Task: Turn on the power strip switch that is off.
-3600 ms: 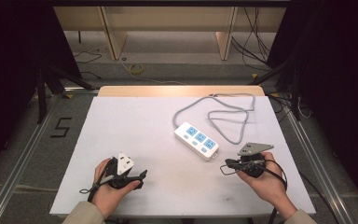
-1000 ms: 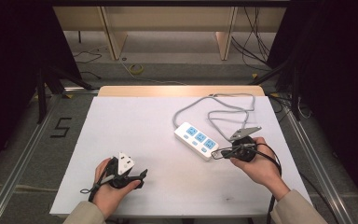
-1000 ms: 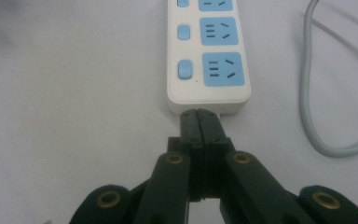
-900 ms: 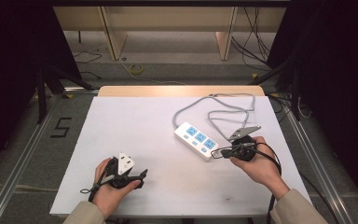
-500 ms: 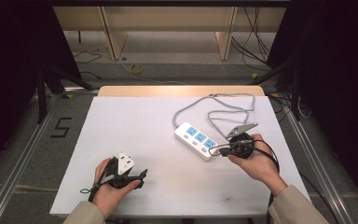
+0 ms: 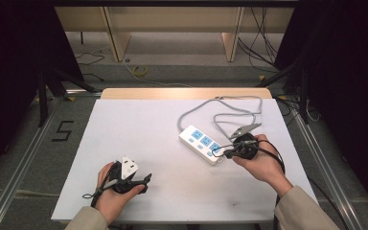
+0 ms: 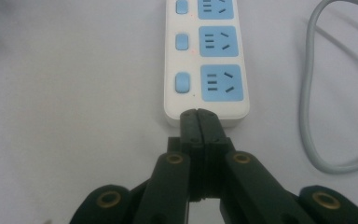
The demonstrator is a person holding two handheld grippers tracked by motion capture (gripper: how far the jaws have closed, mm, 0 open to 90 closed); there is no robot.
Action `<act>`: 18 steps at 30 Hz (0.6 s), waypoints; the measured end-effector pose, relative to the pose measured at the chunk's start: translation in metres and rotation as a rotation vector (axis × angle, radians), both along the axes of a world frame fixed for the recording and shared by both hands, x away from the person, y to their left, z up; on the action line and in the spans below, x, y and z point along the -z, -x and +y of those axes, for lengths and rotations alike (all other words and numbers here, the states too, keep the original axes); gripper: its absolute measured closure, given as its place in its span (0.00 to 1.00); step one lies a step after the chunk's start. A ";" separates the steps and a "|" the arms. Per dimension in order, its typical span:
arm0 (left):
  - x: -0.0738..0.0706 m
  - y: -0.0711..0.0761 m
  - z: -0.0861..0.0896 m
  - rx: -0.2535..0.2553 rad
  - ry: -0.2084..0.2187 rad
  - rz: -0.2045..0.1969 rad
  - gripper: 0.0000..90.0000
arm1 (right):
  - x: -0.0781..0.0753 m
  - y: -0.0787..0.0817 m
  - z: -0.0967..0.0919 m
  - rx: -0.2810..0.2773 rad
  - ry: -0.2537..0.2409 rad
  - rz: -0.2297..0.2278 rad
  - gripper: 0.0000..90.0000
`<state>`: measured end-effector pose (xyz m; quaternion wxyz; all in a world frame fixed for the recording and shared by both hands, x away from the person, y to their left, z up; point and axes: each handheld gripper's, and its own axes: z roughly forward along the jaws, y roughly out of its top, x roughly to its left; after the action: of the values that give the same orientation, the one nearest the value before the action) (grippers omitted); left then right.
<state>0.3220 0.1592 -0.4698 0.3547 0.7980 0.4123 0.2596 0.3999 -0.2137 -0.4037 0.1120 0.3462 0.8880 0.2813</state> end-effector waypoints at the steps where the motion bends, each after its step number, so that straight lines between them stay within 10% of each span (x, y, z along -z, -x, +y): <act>1: 0.000 0.000 0.000 0.000 0.000 0.000 0.26 | 0.000 -0.001 0.000 -0.004 -0.001 -0.002 1.00; 18: 0.000 0.000 0.000 0.000 -0.001 -0.002 0.26 | -0.004 -0.007 0.006 -0.013 0.015 0.003 1.00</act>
<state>0.3220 0.1588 -0.4700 0.3547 0.7979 0.4118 0.2606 0.4070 -0.2077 -0.3993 0.1114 0.3399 0.8925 0.2749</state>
